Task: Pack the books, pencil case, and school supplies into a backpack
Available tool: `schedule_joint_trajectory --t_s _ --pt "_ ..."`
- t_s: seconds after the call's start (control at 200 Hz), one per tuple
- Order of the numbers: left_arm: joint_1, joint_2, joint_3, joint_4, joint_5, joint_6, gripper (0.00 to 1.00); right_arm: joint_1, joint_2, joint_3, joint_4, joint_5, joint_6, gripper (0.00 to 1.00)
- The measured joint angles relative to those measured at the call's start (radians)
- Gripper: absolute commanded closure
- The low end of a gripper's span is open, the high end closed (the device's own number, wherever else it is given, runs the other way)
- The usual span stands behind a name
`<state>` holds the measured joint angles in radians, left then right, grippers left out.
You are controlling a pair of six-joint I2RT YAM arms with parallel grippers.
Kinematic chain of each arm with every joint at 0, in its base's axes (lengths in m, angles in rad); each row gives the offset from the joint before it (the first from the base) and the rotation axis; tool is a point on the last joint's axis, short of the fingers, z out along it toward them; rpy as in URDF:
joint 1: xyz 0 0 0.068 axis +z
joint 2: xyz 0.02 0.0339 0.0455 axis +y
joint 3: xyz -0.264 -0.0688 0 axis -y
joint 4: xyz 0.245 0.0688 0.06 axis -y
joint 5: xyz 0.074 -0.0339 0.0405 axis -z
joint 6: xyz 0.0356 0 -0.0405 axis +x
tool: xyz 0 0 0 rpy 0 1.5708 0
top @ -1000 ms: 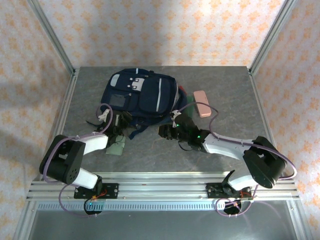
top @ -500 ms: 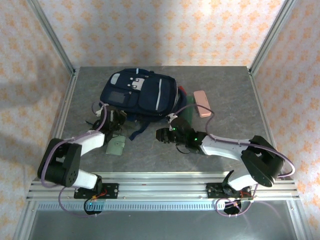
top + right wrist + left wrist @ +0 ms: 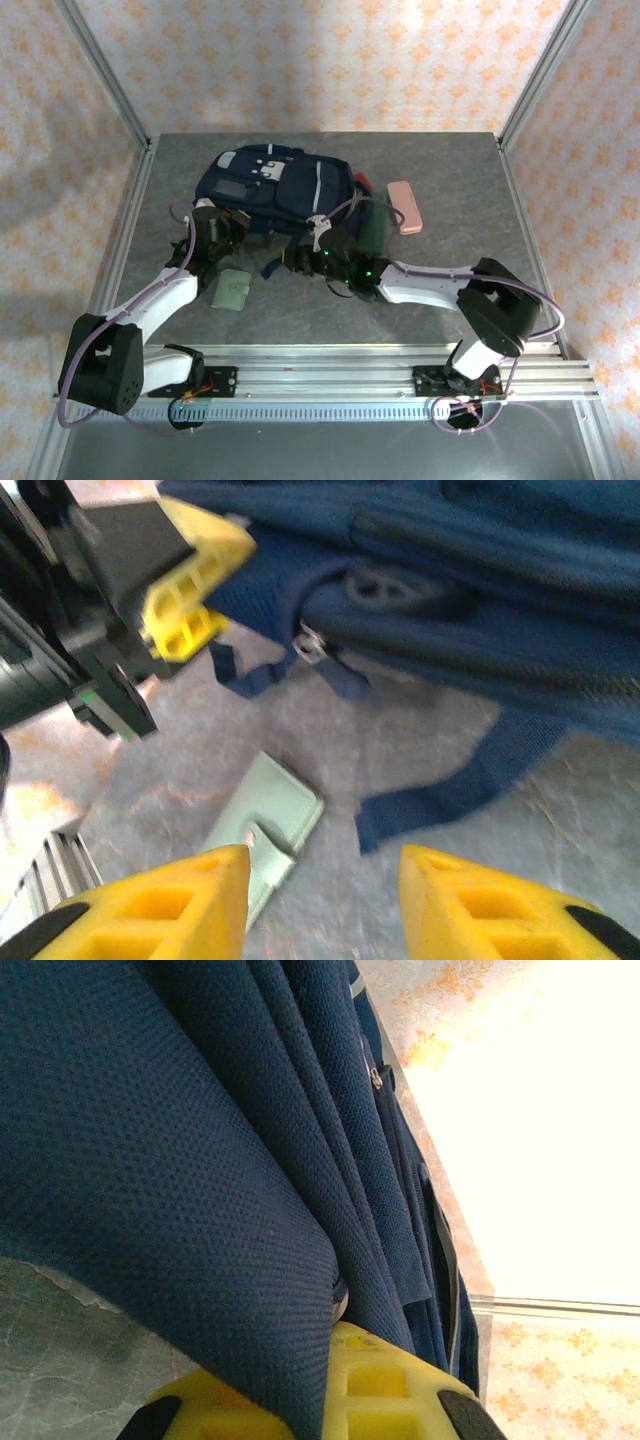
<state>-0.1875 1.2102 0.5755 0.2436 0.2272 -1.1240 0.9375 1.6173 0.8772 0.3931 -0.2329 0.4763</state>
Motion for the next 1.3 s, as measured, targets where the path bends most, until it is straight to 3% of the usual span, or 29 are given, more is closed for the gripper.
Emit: schedule_joint_trajectory --t_s 0.29,0.546,0.646,0.706,0.856,1.036,1.301 --pt "0.0 -0.002 0.013 -0.016 0.01 -0.031 1.0 0.001 0.191 0.166 0.034 0.026 -0.036 0.56" --pt "0.001 -0.006 0.014 -0.016 0.025 -0.047 1.0 0.014 0.266 0.241 0.031 0.151 -0.063 0.56" --pt "0.001 -0.006 0.018 -0.015 0.026 -0.058 1.0 0.022 0.295 0.277 0.018 0.208 -0.084 0.63" --pt "0.004 -0.006 0.019 -0.014 0.026 -0.061 1.0 0.022 0.314 0.304 0.0 0.235 -0.095 0.78" --pt "0.006 -0.008 0.023 -0.01 0.027 -0.064 1.0 0.024 0.336 0.328 -0.011 0.257 -0.116 1.0" --pt "0.004 -0.008 0.029 -0.019 0.027 -0.05 1.0 0.029 0.312 0.293 -0.005 0.263 -0.126 1.0" --pt "0.005 -0.01 0.032 -0.064 0.02 0.019 1.0 0.014 0.16 0.136 -0.092 0.272 -0.106 1.0"
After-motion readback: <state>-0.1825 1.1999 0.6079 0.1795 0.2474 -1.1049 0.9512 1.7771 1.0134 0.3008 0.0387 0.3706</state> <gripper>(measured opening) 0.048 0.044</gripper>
